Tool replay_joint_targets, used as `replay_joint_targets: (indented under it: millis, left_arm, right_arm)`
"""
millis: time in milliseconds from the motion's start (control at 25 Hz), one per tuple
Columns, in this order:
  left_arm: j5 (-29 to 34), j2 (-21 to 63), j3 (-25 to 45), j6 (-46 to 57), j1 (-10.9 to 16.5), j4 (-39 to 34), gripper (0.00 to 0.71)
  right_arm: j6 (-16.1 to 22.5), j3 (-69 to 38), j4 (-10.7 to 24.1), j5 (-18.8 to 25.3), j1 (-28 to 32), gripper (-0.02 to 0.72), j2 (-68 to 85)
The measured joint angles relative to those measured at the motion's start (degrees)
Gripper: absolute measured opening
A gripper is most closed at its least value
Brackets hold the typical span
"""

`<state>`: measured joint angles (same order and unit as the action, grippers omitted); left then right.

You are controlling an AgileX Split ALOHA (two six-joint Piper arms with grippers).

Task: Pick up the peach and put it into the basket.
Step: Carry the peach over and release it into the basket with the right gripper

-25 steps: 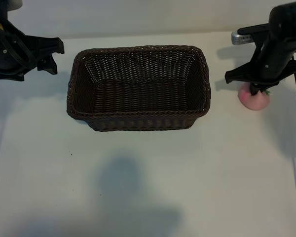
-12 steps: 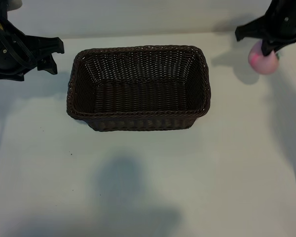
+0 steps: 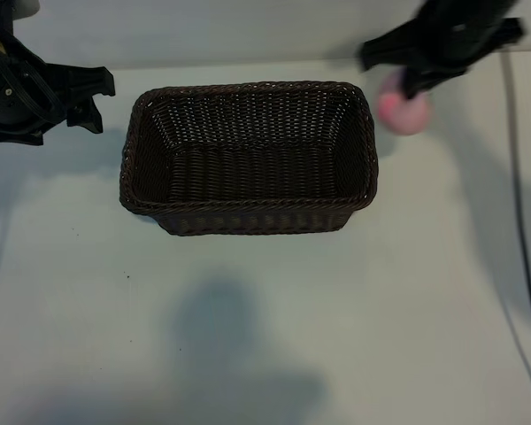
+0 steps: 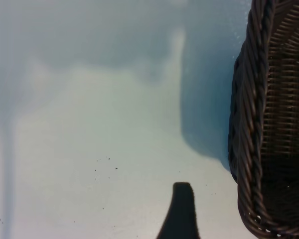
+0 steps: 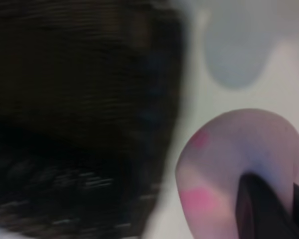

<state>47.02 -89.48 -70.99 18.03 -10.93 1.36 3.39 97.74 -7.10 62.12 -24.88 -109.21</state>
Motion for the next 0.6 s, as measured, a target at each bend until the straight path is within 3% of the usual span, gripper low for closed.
replay_joint_targets:
  millis: [320,600]
  left_arm:
    - [0.00,0.00,0.00,0.00,0.00,0.00,0.591]
    - [0.00,0.00,0.00,0.00,0.00,0.00,0.591]
  right_arm:
    - [0.05,0.00,-0.80,-4.02,-10.47,0.041,0.00]
    - [0.16,0.00,-0.68,-12.07,-11.67,0.041,-1.64]
